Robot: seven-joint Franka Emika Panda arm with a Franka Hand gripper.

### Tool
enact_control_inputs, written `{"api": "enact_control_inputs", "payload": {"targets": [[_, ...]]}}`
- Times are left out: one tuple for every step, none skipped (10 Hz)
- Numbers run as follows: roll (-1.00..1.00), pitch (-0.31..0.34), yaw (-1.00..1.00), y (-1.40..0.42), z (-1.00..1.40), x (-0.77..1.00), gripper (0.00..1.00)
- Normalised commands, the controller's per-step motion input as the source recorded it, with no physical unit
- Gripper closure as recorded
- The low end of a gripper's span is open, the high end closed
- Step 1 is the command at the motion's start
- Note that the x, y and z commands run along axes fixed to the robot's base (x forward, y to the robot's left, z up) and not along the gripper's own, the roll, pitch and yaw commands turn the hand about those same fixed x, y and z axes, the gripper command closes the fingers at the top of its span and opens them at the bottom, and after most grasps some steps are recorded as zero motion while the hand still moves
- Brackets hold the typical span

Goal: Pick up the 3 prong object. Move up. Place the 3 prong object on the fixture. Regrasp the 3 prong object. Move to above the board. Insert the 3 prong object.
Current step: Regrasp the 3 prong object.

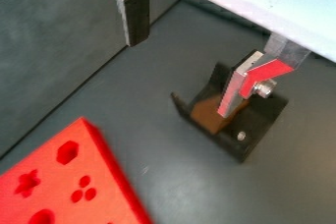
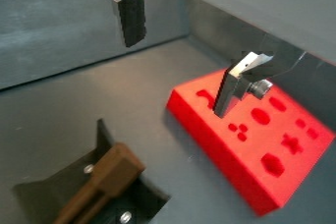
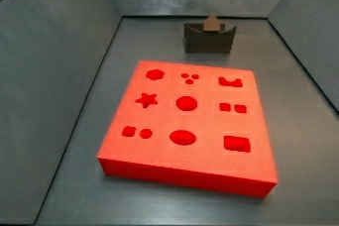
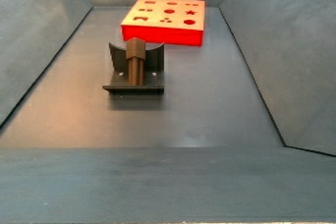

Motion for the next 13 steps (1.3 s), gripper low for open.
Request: {"api": "enact_control_inputs", "payload": {"targets": [[1.00, 0.026, 0.02, -0.03, 0.01, -0.03, 0.00], [1.00, 0.020, 0.02, -0.02, 0.00, -0.03, 0.00], [1.00, 0.014, 0.03, -0.02, 0.00, -0.02, 0.00], [1.00, 0.011, 0.03, -0.02, 0.00, -0.02, 0.00], [1.00, 0.008, 0.03, -0.02, 0.01, -0.02, 0.00], [1.00, 0.009, 0.03, -0.02, 0.00, -0.02, 0.00], [1.00, 0.013, 0.03, -0.02, 0.01, -0.01, 0.00], [1.00, 0.019, 0.03, -0.02, 0.01, 0.00, 0.00], [1.00, 0.025, 0.03, -0.02, 0.00, 0.02, 0.00], [1.00, 0.030, 0.04, -0.02, 0.00, 0.02, 0.00], [1.00, 0.045, 0.04, -0.03, -0.01, 0.05, 0.00], [1.00, 0.058, 0.05, -0.03, -0.01, 0.06, 0.00], [1.00, 0.074, 0.05, -0.03, -0.01, 0.07, 0.00]]}}
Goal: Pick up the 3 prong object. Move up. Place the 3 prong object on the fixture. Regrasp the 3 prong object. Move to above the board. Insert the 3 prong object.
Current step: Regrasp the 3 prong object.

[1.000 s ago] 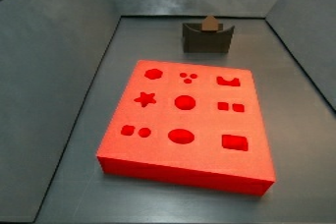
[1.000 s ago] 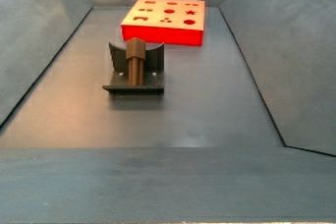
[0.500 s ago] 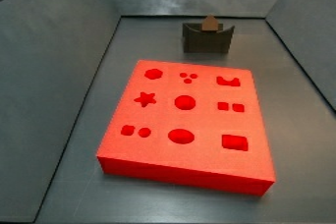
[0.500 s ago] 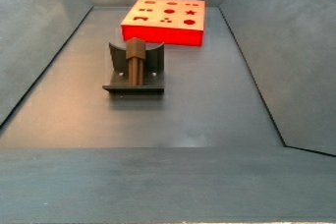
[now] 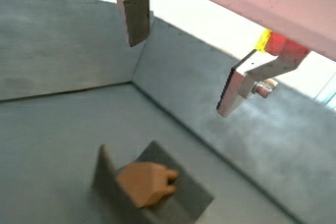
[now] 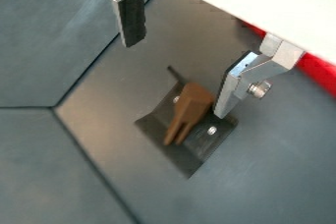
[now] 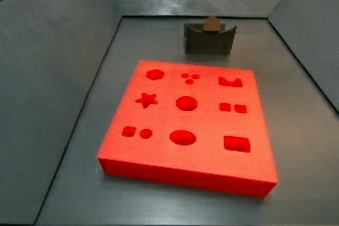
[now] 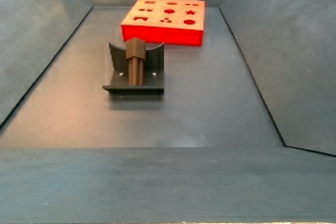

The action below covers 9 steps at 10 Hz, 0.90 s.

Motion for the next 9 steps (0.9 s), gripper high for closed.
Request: {"api": "enact_control_inputs", "payload": {"targets": [[1.00, 0.094, 0.06, -0.03, -0.02, 0.09, 0.00], [1.00, 0.117, 0.08, -0.04, -0.01, 0.09, 0.00], [1.00, 0.151, 0.10, -0.04, -0.01, 0.10, 0.00], [1.00, 0.178, 0.14, -0.04, -0.02, 0.10, 0.00], [0.78, 0.169, 0.16, -0.04, -0.02, 0.10, 0.00], [0.65, 0.155, 0.17, -0.04, -0.02, 0.10, 0.00], [0.41, 0.130, 0.19, -0.05, -0.02, 0.10, 0.00], [0.26, 0.103, 0.20, -0.04, -0.01, 0.10, 0.00], [0.16, 0.056, 0.21, -0.03, 0.00, 0.09, 0.00]]}}
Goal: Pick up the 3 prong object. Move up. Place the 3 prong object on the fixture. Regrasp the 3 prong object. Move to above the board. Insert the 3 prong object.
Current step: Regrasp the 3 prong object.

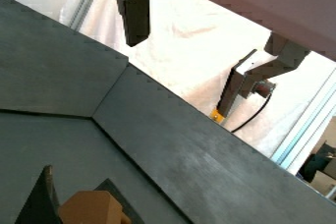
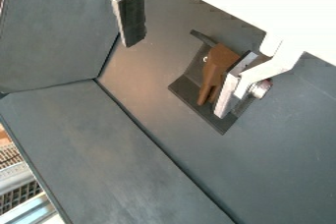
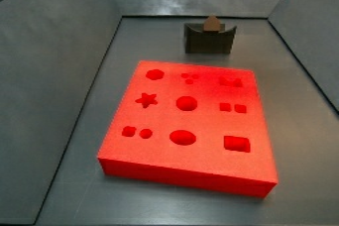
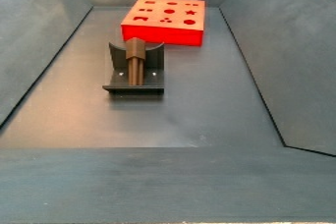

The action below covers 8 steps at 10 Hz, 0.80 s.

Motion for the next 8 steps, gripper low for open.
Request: {"api": "enact_control_inputs", "payload": {"targets": [[0.15, 0.037, 0.20, -0.03, -0.01, 0.08, 0.00], [0.10, -0.038, 0.21, 0.07, -1.00, 0.03, 0.00], [0.10, -0.050, 0.19, 0.07, -1.00, 0.04, 0.00], [0.09, -0.098, 0.14, 0.06, -1.00, 0.05, 0.00], [0.08, -0.121, 0.11, 0.06, -1.00, 0.06, 0.00], [0.07, -0.132, 0.07, 0.06, -1.00, 0.06, 0.00], [0.06, -0.135, 0.04, 0.05, -1.00, 0.07, 0.00], [0.06, -0.124, 0.00, 0.05, -1.00, 0.08, 0.00]]}}
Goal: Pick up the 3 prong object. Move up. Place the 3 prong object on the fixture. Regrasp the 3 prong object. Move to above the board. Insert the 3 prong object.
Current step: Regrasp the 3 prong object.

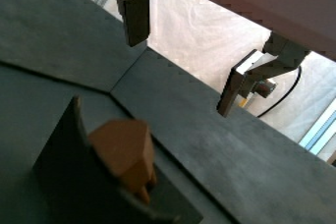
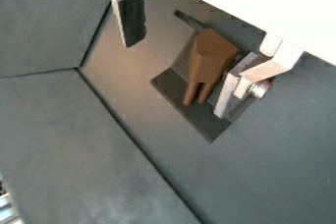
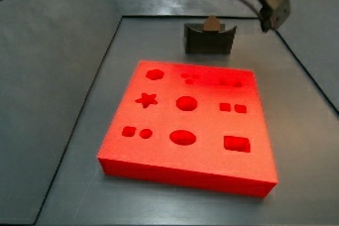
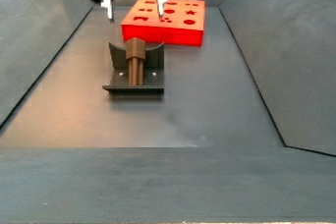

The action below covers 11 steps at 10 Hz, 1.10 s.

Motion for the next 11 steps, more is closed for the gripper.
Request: {"api": "enact_control_inputs", "payload": {"targets": [[0.06, -0.118, -0.02, 0.05, -1.00, 0.08, 0.00], [0.06, -0.094, -0.04, 0.04, -1.00, 0.09, 0.00], [0.06, -0.063, -0.05, 0.04, -1.00, 0.09, 0.00], [0.06, -0.040, -0.05, 0.03, -0.95, 0.10, 0.00], [0.06, -0.017, -0.05, 0.02, -0.80, 0.09, 0.00], [0.06, 0.001, -0.03, 0.01, -0.66, 0.08, 0.00], [0.06, 0.015, -0.02, 0.01, -0.52, 0.08, 0.00], [0.06, 0.017, 0.00, 0.00, -0.35, 0.08, 0.00], [0.06, 0.022, 0.02, 0.00, -0.23, 0.07, 0.00], [0.05, 0.029, 0.02, -0.01, -0.18, 0.02, 0.00], [0.05, 0.025, 0.03, -0.01, -0.17, 0.01, 0.00]]}}
